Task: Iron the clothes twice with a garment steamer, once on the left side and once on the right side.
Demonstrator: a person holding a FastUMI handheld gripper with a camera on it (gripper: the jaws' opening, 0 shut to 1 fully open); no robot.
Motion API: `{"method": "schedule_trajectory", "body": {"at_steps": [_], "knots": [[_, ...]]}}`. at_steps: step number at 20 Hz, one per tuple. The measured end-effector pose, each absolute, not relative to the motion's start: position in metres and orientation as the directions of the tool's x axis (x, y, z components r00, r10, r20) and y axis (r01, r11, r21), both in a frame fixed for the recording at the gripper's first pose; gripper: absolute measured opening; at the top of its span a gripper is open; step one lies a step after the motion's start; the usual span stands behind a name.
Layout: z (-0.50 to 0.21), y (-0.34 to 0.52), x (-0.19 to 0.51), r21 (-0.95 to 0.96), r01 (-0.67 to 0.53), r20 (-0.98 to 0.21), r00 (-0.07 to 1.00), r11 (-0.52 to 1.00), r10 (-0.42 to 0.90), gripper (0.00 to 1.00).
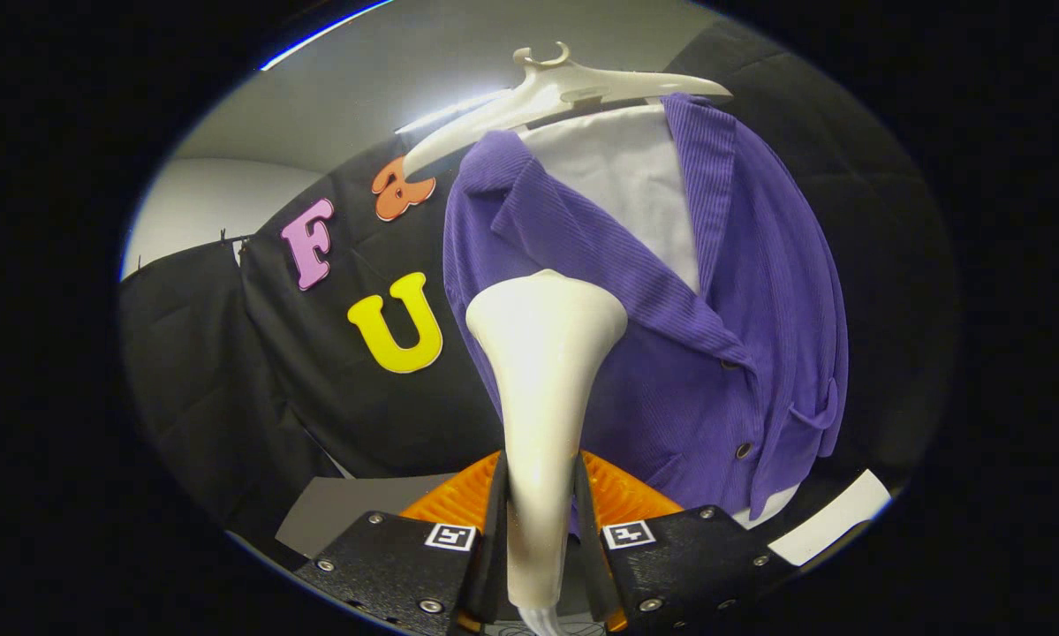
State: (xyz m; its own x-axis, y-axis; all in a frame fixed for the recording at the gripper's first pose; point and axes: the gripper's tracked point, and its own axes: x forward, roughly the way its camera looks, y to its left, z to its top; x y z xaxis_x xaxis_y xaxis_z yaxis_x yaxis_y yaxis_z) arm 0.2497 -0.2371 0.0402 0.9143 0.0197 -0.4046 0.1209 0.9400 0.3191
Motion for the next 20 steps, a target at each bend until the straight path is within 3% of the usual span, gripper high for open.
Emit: {"method": "schedule_trajectory", "body": {"at_steps": [20], "knots": [[-0.108,-0.236,0.170,0.325,0.220,-0.607,0.795,0.920,0.025,0.38]]}}
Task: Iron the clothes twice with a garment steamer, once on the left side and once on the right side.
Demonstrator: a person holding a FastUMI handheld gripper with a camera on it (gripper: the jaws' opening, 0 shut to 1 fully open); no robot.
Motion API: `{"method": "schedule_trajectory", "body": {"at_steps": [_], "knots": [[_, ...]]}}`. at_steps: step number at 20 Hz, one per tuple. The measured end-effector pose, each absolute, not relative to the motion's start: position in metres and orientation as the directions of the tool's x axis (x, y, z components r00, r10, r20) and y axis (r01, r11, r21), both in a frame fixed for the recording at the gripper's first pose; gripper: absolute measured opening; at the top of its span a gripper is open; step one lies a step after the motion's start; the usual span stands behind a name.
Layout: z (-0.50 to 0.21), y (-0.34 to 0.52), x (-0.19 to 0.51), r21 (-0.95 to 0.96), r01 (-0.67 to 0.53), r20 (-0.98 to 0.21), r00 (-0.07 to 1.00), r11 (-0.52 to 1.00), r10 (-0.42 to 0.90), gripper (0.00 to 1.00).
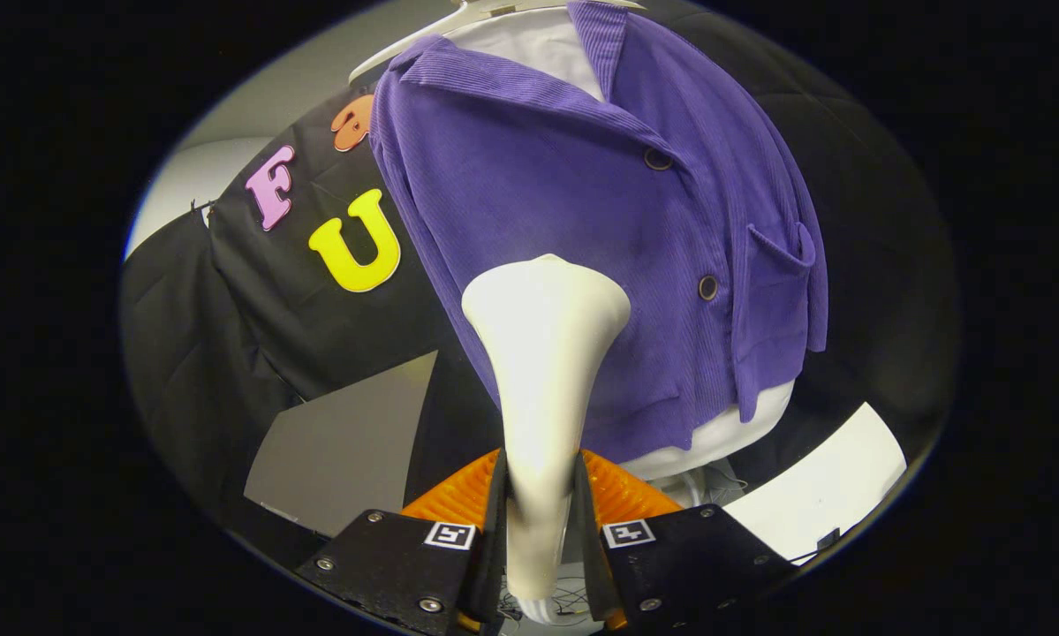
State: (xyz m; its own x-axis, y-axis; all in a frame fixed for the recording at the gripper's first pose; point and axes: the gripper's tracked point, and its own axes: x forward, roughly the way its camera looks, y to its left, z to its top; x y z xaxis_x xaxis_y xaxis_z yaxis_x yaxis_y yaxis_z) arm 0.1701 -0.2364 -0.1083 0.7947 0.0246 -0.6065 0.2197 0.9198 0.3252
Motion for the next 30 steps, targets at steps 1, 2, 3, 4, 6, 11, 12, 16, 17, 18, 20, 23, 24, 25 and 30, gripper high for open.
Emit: {"method": "schedule_trajectory", "body": {"at_steps": [1,2,3,4,6,11,12,16,17,18,20,23,24,25,30], "knots": [[-0.116,-0.234,0.166,0.324,0.222,-0.616,0.787,0.919,0.027,0.38],[-0.123,-0.232,0.162,0.323,0.227,-0.626,0.779,0.919,0.028,0.38],[-0.131,-0.230,0.157,0.321,0.231,-0.638,0.769,0.918,0.029,0.38],[-0.140,-0.230,0.154,0.317,0.236,-0.647,0.762,0.918,0.027,0.38],[-0.157,-0.229,0.148,0.307,0.249,-0.668,0.744,0.919,0.022,0.38],[-0.197,-0.229,0.134,0.289,0.288,-0.714,0.700,0.913,0.005,0.38],[-0.205,-0.230,0.132,0.283,0.295,-0.722,0.691,0.913,0.000,0.38],[-0.234,-0.228,0.123,0.267,0.317,-0.752,0.659,0.910,-0.009,0.38],[-0.240,-0.227,0.121,0.263,0.327,-0.758,0.652,0.908,-0.016,0.38],[-0.247,-0.227,0.118,0.261,0.336,-0.762,0.647,0.905,-0.020,0.38],[-0.263,-0.228,0.116,0.257,0.342,-0.773,0.634,0.904,-0.020,0.38],[-0.284,-0.227,0.106,0.245,0.349,-0.792,0.611,0.904,-0.021,0.38],[-0.291,-0.227,0.102,0.238,0.357,-0.801,0.599,0.903,-0.025,0.38],[-0.299,-0.226,0.095,0.237,0.362,-0.808,0.588,0.902,-0.024,0.38],[-0.292,-0.215,0.071,0.267,0.346,-0.775,0.632,0.900,-0.013,0.38]]}}
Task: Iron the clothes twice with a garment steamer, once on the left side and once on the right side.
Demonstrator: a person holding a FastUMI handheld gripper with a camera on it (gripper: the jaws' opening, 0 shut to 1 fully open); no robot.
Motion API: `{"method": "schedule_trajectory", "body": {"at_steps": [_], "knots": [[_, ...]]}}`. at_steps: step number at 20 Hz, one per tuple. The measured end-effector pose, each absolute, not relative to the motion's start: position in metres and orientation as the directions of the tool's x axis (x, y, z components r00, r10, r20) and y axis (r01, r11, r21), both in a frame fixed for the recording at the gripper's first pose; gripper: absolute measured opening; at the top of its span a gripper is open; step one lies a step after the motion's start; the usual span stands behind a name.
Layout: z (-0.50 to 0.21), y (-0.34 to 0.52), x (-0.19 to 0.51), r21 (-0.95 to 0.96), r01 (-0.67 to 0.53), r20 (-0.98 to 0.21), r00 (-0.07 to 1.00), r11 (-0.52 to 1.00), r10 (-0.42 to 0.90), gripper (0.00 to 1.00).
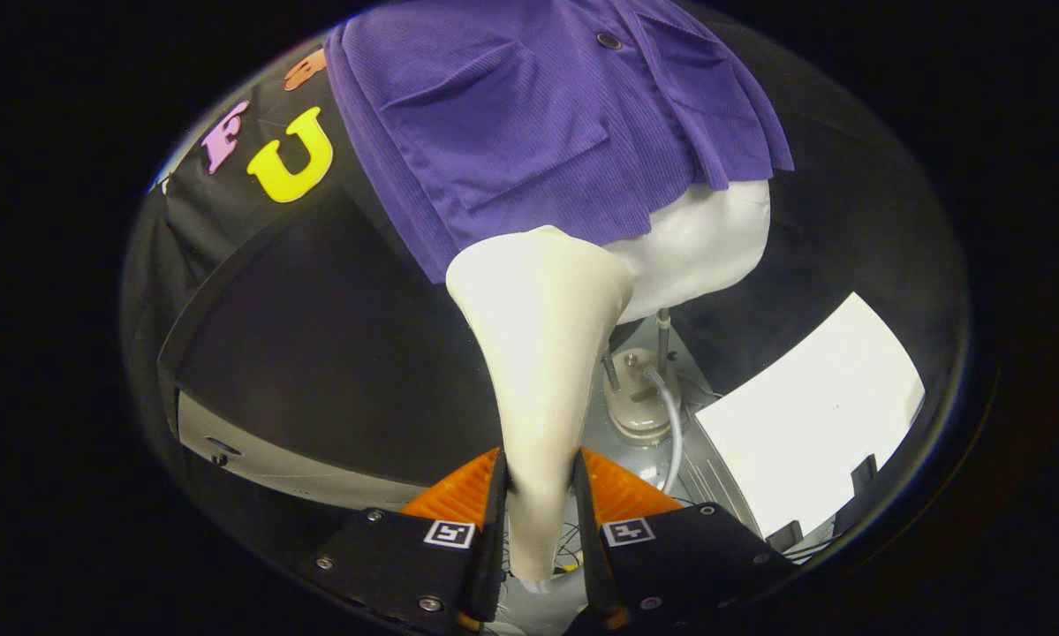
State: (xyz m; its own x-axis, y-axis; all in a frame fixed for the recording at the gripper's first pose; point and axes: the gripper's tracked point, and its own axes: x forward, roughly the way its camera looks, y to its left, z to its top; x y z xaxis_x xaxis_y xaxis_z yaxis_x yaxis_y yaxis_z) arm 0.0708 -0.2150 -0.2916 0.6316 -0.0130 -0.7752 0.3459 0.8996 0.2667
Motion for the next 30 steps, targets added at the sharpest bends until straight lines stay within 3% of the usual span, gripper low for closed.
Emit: {"method": "schedule_trajectory", "body": {"at_steps": [10,15,22,30], "knots": [[-0.151,-0.200,0.013,0.290,0.213,-0.616,0.788,0.933,0.011,0.38],[-0.055,-0.204,0.007,0.289,0.158,-0.450,0.893,0.944,-0.012,0.38],[0.064,-0.228,0.019,0.251,0.091,-0.282,0.959,0.964,-0.018,0.38],[0.149,-0.269,0.067,0.241,0.073,-0.108,0.993,0.968,-0.048,0.38]]}}
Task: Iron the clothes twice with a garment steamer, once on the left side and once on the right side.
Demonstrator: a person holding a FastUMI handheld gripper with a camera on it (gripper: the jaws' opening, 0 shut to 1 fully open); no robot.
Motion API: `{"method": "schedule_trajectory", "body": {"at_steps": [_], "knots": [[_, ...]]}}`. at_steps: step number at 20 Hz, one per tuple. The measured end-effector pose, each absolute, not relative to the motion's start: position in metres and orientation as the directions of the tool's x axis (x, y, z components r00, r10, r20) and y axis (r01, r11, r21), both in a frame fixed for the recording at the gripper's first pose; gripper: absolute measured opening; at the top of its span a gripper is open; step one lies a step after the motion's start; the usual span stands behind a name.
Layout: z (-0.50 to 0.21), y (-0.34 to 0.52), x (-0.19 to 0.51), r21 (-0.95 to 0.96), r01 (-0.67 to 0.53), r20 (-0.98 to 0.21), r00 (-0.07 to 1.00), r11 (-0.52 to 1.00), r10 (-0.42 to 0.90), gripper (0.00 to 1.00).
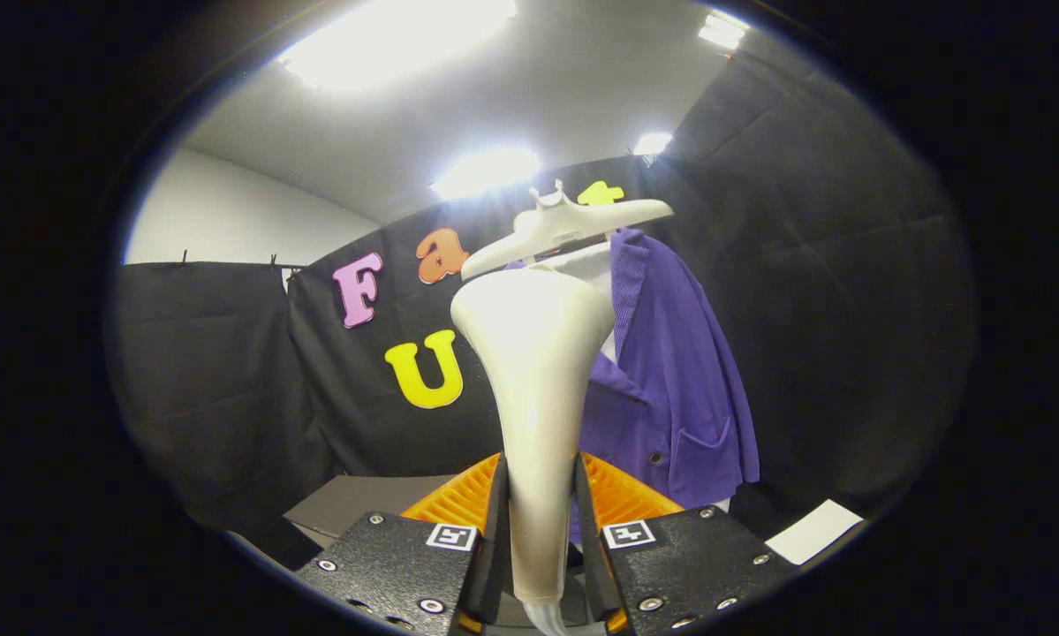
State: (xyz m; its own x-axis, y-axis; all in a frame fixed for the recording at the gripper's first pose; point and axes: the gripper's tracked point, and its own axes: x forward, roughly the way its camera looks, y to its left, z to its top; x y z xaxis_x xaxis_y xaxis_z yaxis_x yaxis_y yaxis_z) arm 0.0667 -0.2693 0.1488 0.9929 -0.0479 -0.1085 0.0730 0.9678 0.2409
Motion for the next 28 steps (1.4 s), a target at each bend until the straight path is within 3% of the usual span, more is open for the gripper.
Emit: {"method": "schedule_trajectory", "body": {"at_steps": [5,8,17,28], "knots": [[0.188,-0.305,0.102,0.281,0.111,-0.001,0.993,0.953,-0.115,0.37],[0.189,-0.326,0.129,0.274,0.154,0.006,0.987,0.949,-0.162,0.37],[0.117,-0.376,0.199,0.267,0.293,-0.164,0.953,0.918,-0.256,0.39],[0.001,-0.393,0.191,0.240,0.357,-0.380,0.890,0.903,-0.251,0.39]]}}
